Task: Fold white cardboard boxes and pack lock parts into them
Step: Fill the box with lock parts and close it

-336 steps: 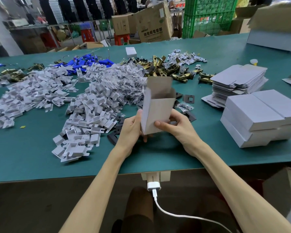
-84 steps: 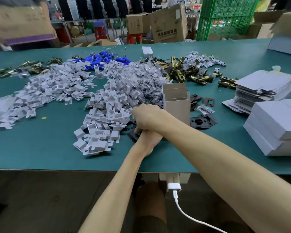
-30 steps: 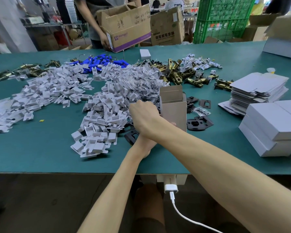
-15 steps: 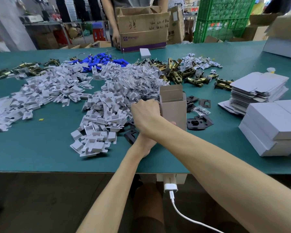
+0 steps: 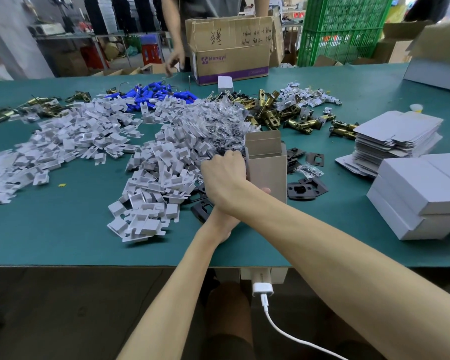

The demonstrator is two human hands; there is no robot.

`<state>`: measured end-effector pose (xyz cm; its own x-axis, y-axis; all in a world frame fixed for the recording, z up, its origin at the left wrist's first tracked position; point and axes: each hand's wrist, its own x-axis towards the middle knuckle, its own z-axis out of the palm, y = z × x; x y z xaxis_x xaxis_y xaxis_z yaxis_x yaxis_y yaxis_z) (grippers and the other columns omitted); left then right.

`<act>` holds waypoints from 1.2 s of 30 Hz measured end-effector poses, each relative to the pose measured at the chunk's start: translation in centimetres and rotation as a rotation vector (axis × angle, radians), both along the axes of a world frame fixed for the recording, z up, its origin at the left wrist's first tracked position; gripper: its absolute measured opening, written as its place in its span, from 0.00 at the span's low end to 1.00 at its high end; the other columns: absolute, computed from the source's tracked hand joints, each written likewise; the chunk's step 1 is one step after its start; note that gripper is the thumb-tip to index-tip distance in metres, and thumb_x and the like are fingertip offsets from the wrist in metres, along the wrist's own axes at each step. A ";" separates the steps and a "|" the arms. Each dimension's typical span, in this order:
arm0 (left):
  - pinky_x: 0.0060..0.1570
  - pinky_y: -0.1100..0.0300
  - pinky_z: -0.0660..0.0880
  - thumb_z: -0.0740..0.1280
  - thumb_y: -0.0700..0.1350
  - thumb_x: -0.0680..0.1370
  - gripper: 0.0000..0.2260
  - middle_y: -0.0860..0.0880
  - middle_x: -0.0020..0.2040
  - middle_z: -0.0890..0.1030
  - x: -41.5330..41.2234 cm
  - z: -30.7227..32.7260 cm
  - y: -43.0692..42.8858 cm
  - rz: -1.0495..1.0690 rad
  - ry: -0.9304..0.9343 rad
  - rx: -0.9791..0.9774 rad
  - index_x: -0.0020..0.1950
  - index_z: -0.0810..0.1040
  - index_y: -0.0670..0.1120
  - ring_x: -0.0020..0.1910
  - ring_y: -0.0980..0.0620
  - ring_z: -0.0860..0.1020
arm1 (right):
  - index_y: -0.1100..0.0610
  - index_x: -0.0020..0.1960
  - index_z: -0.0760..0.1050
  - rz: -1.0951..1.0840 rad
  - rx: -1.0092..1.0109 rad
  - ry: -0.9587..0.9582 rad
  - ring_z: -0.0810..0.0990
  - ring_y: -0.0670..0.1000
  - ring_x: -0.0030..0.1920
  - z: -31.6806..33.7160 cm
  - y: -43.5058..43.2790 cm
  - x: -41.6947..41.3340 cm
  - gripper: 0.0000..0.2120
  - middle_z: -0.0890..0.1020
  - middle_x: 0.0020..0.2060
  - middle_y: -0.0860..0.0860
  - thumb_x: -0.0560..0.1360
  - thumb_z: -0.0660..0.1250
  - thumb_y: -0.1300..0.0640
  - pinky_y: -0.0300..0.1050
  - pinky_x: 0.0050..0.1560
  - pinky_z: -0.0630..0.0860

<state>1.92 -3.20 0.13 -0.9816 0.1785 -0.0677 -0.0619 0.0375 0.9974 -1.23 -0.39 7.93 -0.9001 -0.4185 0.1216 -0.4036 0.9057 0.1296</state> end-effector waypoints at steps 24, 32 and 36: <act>0.59 0.58 0.80 0.75 0.40 0.78 0.19 0.48 0.61 0.86 -1.5 -0.7 0.1 0.051 0.120 0.125 0.68 0.79 0.41 0.60 0.51 0.84 | 0.60 0.57 0.77 0.098 -0.786 -0.019 0.84 0.53 0.50 7.0 11.6 -0.9 0.06 0.85 0.50 0.56 0.80 0.68 0.62 0.50 0.56 0.81; 0.53 0.62 0.80 0.75 0.38 0.78 0.16 0.47 0.59 0.87 -1.3 -0.4 0.0 0.021 0.128 0.172 0.65 0.81 0.43 0.58 0.51 0.85 | 0.57 0.56 0.81 0.090 -0.677 -0.033 0.83 0.54 0.51 4.6 14.4 -0.9 0.06 0.85 0.48 0.54 0.79 0.70 0.61 0.55 0.57 0.79; 0.53 0.63 0.80 0.75 0.38 0.78 0.14 0.48 0.58 0.87 -1.4 -0.5 0.0 0.018 0.125 0.183 0.63 0.81 0.45 0.57 0.52 0.85 | 0.56 0.54 0.82 0.116 -0.609 -0.050 0.82 0.55 0.50 5.1 14.2 -0.8 0.05 0.85 0.47 0.54 0.78 0.71 0.61 0.56 0.57 0.78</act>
<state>0.55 -3.17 -0.33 -0.9834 0.1591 0.0871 0.0639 -0.1453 0.9873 -2.01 13.79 13.01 -0.8639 -0.3823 0.3281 -0.4956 0.7613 -0.4180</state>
